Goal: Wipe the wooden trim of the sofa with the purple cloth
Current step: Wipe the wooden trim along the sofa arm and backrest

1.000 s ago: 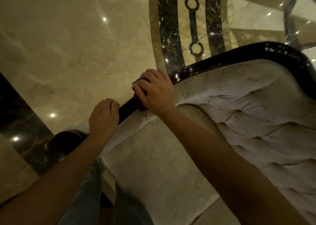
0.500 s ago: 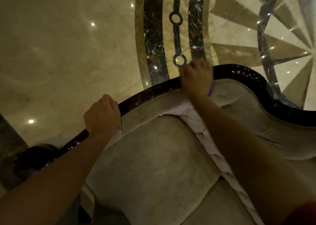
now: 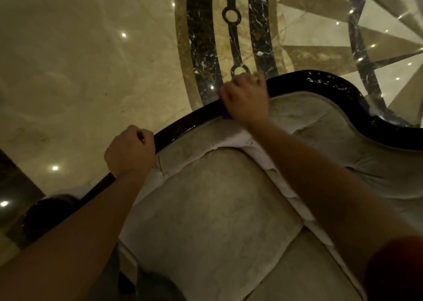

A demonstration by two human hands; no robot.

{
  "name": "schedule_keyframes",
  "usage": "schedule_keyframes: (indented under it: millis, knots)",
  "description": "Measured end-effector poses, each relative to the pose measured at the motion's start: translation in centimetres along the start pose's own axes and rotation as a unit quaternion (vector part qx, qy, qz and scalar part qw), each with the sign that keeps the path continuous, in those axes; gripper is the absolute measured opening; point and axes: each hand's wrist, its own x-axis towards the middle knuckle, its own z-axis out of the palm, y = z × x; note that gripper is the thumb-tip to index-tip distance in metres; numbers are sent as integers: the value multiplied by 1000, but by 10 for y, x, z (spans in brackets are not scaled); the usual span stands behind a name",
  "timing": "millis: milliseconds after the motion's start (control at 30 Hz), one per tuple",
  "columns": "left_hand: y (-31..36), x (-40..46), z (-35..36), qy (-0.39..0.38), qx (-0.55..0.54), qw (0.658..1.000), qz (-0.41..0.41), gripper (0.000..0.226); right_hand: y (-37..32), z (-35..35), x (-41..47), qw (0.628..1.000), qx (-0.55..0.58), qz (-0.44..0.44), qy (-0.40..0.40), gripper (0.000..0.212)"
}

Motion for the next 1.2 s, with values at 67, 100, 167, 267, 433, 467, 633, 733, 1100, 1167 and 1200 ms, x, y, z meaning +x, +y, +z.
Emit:
schedule_keyframes:
  millis: [67,100,167,267,433,467,633,733,1100,1167,1200]
  knots:
    - [3,0,-2,-15,22,1000,-15,33,48,-9,4,997,-66,25,23,36]
    - [4,1,-3,-19,30,999,-20,33,56,-11,5,995,-85,38,31,35]
    - [5,1,-3,-28,39,999,-23,34,45,-11,6,989,-83,104,58,34]
    - [4,2,-4,-33,39,998,-20,35,-7,-3,4,977,-11,197,78,34]
    - [4,1,-4,-38,37,999,-7,45,-114,10,-13,972,136,177,74,21]
    - [4,1,-5,-42,39,998,6,46,-126,10,-16,969,153,176,83,18]
    - [6,4,-12,-139,115,970,161,52,-113,4,-13,983,141,104,45,22]
    - [5,6,-16,-155,93,968,177,57,-74,1,-4,995,66,66,-25,38]
    - [129,47,54,-202,140,878,411,72,120,-53,0,965,-83,242,62,44]
    - [160,49,69,-200,119,881,412,73,137,-59,-9,952,-58,290,83,42]
    - [176,50,77,-195,104,884,412,73,142,-61,-13,948,-51,301,94,40]
